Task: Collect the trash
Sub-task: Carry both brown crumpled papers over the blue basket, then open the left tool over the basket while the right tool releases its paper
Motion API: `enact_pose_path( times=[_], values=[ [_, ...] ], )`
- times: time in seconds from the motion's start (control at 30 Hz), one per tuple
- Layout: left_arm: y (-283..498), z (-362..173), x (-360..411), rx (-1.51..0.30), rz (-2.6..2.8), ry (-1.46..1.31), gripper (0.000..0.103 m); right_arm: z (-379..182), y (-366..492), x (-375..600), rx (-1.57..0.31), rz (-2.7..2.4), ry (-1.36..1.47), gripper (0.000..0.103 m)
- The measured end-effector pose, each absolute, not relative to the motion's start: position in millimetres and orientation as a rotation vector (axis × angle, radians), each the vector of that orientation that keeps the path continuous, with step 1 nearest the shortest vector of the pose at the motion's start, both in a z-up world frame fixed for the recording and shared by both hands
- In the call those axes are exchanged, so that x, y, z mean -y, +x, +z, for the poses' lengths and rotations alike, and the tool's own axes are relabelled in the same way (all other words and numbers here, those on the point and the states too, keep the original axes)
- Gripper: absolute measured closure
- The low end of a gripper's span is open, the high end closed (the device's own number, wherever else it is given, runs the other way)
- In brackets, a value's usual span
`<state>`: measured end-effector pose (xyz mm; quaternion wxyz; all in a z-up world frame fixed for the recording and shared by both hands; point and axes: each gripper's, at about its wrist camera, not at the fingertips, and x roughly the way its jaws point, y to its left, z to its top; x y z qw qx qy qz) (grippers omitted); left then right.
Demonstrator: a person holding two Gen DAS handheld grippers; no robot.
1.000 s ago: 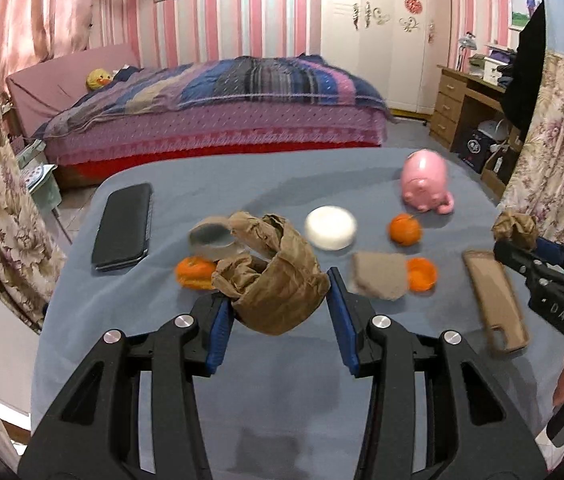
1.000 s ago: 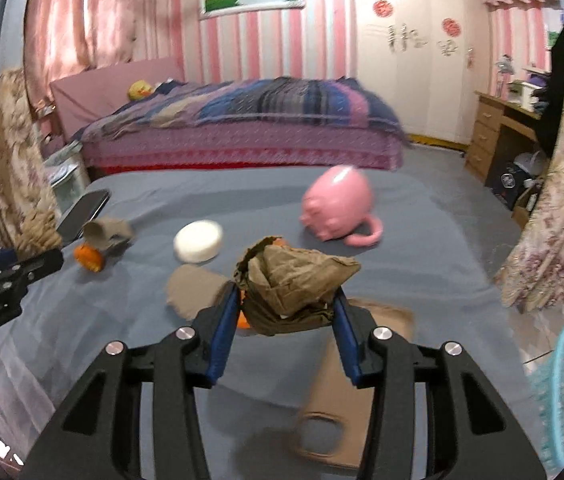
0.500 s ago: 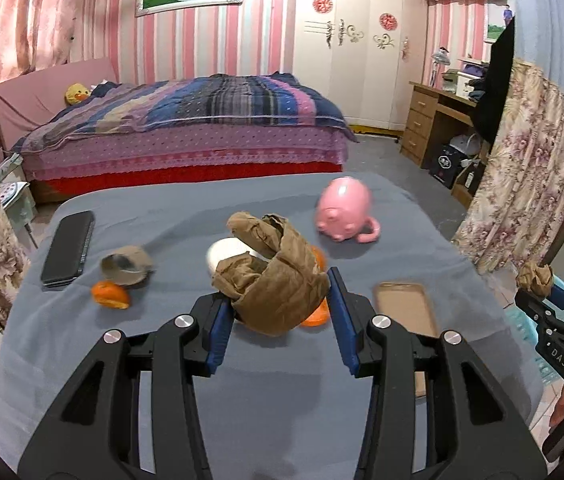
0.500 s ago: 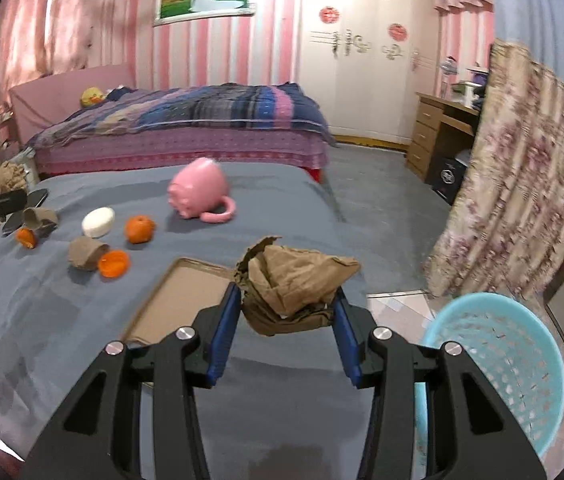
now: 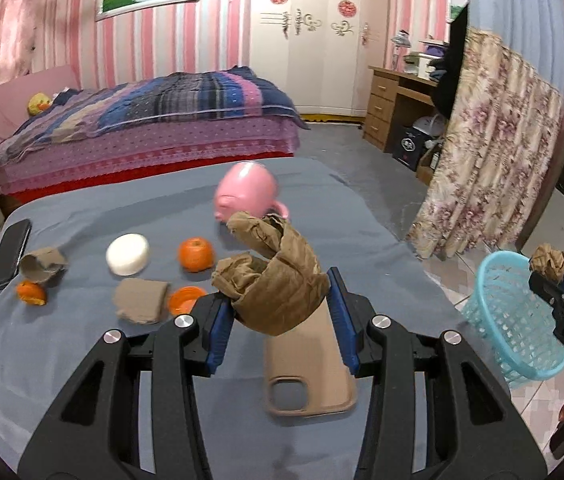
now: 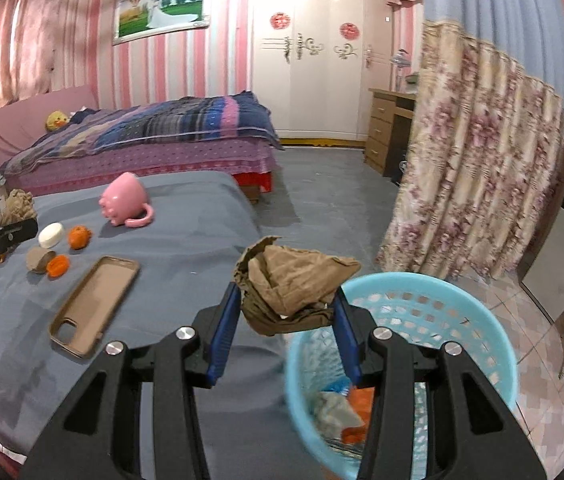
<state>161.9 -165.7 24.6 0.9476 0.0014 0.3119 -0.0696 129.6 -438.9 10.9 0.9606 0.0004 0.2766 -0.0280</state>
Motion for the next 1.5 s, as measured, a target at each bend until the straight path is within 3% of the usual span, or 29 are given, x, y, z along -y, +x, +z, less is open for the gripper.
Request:
enact_pose_path(
  times=[0.67, 1.27, 1.33, 1.37, 1.43, 1.5],
  values=[
    [151, 46, 350, -0.618, -0.344, 0.042, 0.06, 31, 96, 552, -0.541, -0.227, 0.026, 0.058],
    [161, -24, 445, -0.731, -0.499, 0.138, 0.059, -9, 83, 618, -0.576, -0.305, 0.108, 0.059],
    [164, -25, 451, -0.733, -0.502, 0.149, 0.053, -13, 83, 622, -0.576, -0.307, 0.122, 0.059],
    [164, -25, 452, -0.736, -0.502, 0.151, 0.042, -15, 84, 624, -0.578, -0.307, 0.127, 0.059],
    [166, -25, 452, -0.735, -0.496, 0.145, 0.032, -19, 85, 624, -0.585, -0.305, 0.128, 0.059],
    [167, -24, 450, -0.732, -0.489, 0.147, 0.03, -22, 86, 625, -0.589, -0.304, 0.129, 0.059]
  ],
)
